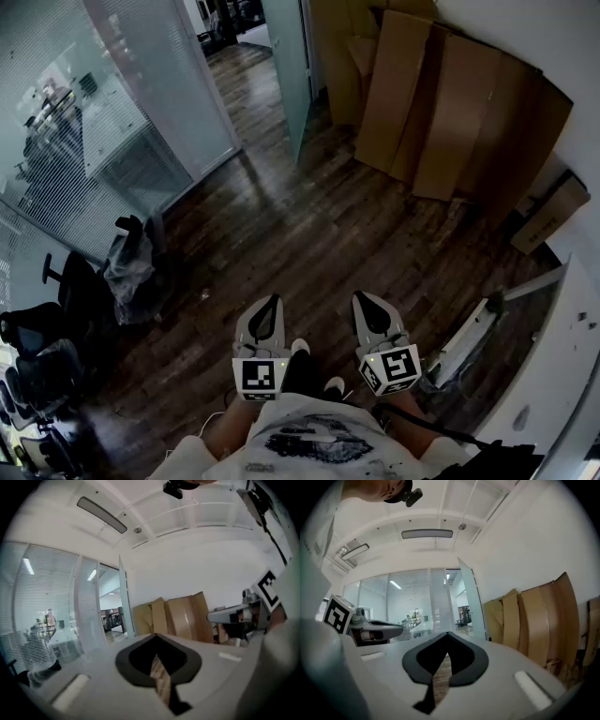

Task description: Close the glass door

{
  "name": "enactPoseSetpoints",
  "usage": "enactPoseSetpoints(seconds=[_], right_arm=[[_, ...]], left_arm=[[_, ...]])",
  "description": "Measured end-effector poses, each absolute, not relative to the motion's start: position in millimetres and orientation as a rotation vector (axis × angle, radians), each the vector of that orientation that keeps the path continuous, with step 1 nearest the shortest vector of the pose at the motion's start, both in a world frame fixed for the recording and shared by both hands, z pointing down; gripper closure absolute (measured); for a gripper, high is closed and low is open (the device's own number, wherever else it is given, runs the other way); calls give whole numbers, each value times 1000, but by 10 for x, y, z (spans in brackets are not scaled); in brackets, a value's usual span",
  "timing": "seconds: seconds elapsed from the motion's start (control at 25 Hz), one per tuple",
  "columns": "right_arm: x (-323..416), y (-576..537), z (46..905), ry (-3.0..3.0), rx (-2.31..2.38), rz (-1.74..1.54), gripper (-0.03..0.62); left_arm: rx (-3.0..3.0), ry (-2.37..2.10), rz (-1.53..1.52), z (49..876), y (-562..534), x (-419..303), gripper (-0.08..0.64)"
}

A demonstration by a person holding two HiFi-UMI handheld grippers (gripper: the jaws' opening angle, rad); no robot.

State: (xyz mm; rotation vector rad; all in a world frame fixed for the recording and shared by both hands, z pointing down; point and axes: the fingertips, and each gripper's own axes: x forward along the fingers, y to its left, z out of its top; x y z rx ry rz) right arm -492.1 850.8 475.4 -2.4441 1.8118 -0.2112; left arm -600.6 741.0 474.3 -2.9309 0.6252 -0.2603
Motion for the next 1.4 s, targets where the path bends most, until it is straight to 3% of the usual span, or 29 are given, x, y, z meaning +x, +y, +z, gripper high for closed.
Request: enactPoseSetpoints(seconds=[0.64, 1.4], right_arm=[[-4558, 6874, 4725, 1813, -2501, -213, 586], [-3687, 6015, 4853, 1781, -2491, -238, 584]], left_arm=[[-2971, 621, -187, 4698, 5698, -5521, 557], [-2965, 648, -252, 4833, 4852, -4935, 557]])
